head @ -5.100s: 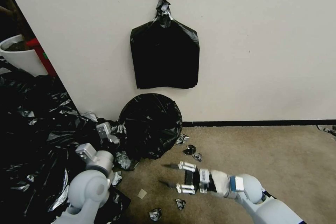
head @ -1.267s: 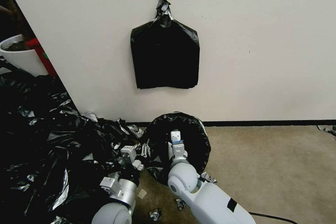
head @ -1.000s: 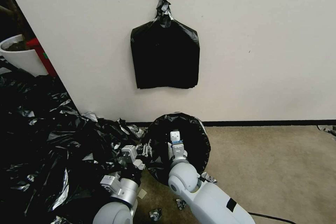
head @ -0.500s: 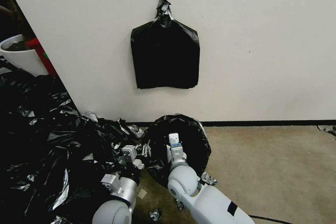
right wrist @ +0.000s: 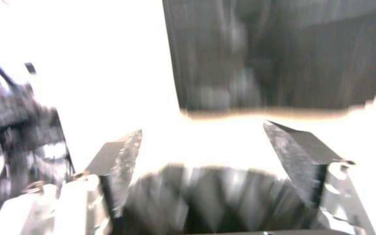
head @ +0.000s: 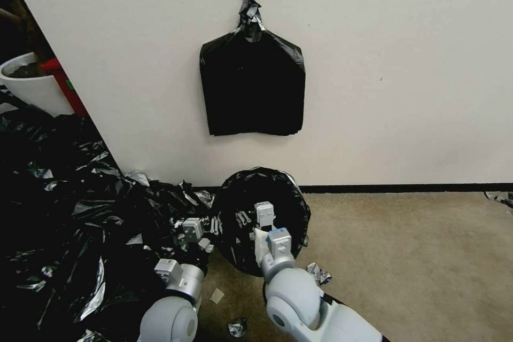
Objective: Place a trash bag onto the trash bin.
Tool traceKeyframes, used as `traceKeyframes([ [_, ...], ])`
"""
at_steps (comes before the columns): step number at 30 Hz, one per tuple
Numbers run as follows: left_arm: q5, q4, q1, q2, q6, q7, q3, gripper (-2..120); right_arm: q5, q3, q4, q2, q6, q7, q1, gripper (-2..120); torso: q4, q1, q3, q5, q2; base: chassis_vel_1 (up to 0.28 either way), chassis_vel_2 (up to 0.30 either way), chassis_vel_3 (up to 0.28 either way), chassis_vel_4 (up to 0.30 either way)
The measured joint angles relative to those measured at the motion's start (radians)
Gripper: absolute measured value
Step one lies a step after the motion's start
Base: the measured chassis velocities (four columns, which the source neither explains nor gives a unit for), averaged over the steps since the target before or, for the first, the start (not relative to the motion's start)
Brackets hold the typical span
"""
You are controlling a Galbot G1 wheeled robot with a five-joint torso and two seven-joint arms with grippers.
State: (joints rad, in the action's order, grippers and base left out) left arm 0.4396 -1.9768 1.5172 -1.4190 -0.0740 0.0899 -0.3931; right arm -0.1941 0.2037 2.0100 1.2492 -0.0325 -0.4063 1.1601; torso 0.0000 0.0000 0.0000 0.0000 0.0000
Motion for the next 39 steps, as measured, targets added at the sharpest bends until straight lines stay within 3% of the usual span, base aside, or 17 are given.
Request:
traceKeyframes([
  [2,0.084,-0.027,-0.011,0.006,-0.109,0.078,-0.004,6,0.074,-0.061,0.026,0.006,0.080,0.057,0.032,84,0.0001,0.000,0.000,0.0001,0.000,0.000,0.000,0.000,0.000],
  [3,0.166,-0.045,-0.021,0.012,-0.201,0.140,-0.007,6,0.121,-0.114,0.044,0.019,0.131,0.086,0.057,91,0.0000,0.000,0.000,0.0002,0.000,0.000,0.000,0.000,0.000],
  [4,0.166,-0.045,-0.021,0.012,-0.201,0.140,-0.007,6,0.121,-0.114,0.044,0.019,0.131,0.086,0.057,91,0.0000,0.000,0.000,0.0002,0.000,0.000,0.000,0.000,0.000],
  [6,0.261,-0.057,-0.040,0.017,-0.313,0.206,-0.011,6,0.148,-0.167,0.077,0.038,0.155,0.098,0.095,98,-0.0002,0.000,0.000,0.0001,0.000,0.000,0.000,0.000,0.000],
  [7,0.261,-0.057,-0.040,0.017,-0.313,0.206,-0.011,6,0.148,-0.167,0.077,0.038,0.155,0.098,0.095,98,-0.0002,0.000,0.000,0.0001,0.000,0.000,0.000,0.000,0.000],
  [9,0.314,-0.051,-0.056,0.016,-0.385,0.244,-0.010,6,0.143,-0.185,0.095,0.050,0.149,0.097,0.128,100,-0.0001,0.000,0.000,0.0002,0.000,0.000,0.000,0.000,0.000],
  [15,0.287,-0.012,-0.062,0.001,-0.399,0.255,0.009,7,0.124,-0.189,0.085,0.059,0.140,0.089,0.154,100,-0.0001,0.000,0.000,0.0001,0.000,0.000,0.000,0.000,0.000],
  [20,0.250,-0.017,-0.034,0.007,-0.378,0.247,0.015,23,0.105,-0.183,0.075,0.064,0.127,0.077,0.162,100,0.0000,0.000,0.000,0.0000,0.000,0.000,0.000,0.000,0.000],
  [33,0.174,-0.131,0.057,0.042,-0.336,0.243,0.002,70,0.095,-0.174,0.017,0.080,0.125,0.059,0.141,100,0.0001,0.000,0.000,0.0000,0.000,0.000,0.000,0.000,0.000],
  [36,0.171,-0.133,0.054,0.048,-0.287,0.217,-0.011,79,0.093,-0.179,0.014,0.081,0.132,0.053,0.139,100,0.0000,0.000,0.000,0.0000,0.000,0.000,0.000,0.000,0.000],
  [38,0.153,-0.130,0.054,0.051,-0.206,0.168,-0.021,86,0.091,-0.190,0.011,0.081,0.146,0.048,0.138,100,0.0001,0.000,0.000,-0.0001,0.000,0.000,0.000,0.000,0.000],
  [39,0.075,-0.095,0.044,0.059,0.027,0.083,-0.046,94,0.094,-0.219,-0.001,0.082,0.183,0.041,0.140,100,0.0003,0.000,0.000,0.0002,0.000,0.000,0.000,0.000,0.000],
])
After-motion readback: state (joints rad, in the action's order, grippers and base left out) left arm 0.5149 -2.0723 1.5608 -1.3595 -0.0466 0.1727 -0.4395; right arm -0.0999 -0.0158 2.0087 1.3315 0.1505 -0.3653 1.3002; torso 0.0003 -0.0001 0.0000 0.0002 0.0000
